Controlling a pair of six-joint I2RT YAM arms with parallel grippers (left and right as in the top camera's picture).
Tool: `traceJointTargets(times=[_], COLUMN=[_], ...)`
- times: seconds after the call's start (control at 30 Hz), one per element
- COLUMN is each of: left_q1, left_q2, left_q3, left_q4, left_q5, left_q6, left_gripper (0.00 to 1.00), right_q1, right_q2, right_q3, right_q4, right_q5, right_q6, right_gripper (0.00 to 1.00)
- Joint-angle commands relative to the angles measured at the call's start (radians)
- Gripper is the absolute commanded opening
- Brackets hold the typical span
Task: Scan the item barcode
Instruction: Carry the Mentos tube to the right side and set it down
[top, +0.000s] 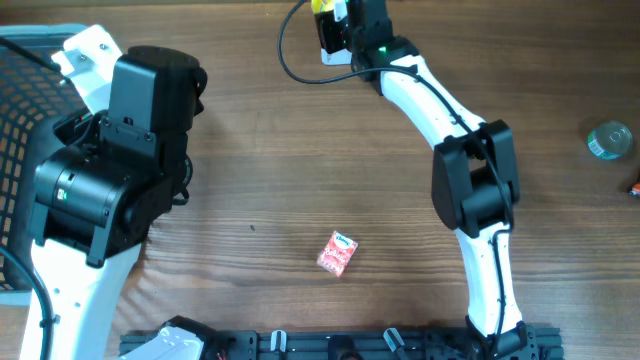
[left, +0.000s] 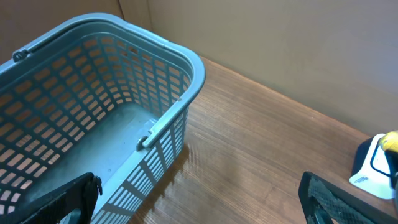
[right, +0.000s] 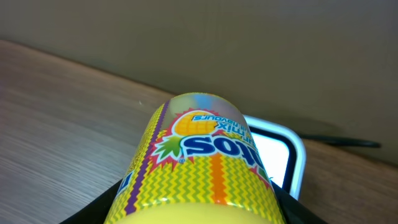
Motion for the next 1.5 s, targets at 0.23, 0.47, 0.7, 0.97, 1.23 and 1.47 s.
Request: traceJointTargets(times=[0.23, 0.47, 0.7, 0.97, 1.23, 1.47], left_q1=[0.007, 0.006, 0.006, 0.006, -0.003, -0.161], left_q2=[0.0, 0.0, 0.0, 0.0, 0.042, 0.267], left_q3=[-0.002, -0.002, -0.002, -0.002, -0.002, -0.002], left_q4=[-0.005, -0.016, -0.028, -0.053, -0.019, 0.068], left_q5=[-0.066, -0.066, -0.066, -0.072, 0.048, 0.258], left_q6=[-0.021, -0.021, -0.021, -0.021, -0.05, -0.05], left_gripper=[1.0, 1.0, 1.0, 1.0, 1.0, 1.0], right_q1=[-0.016, -0.018, -0.018, -0.021, -0.296, -0.799], right_q2=[0.081, 0.09, 0.082, -0.17, -0.369, -0.367], right_q3=[0.02, 0.02, 0.02, 0.02, 0.02, -0.102], right_q4=[0.188, 0.157, 0.121, 0.008, -0.694, -0.704], right_q5=[0.093, 0.142, 0.14, 0.216, 0.371, 0.258], right_q6=[-0.06, -0.052, -0.051, -0.06, 0.109, 0.289], right_gripper=[0.36, 0.34, 0.34, 0.35, 0.38, 0.36])
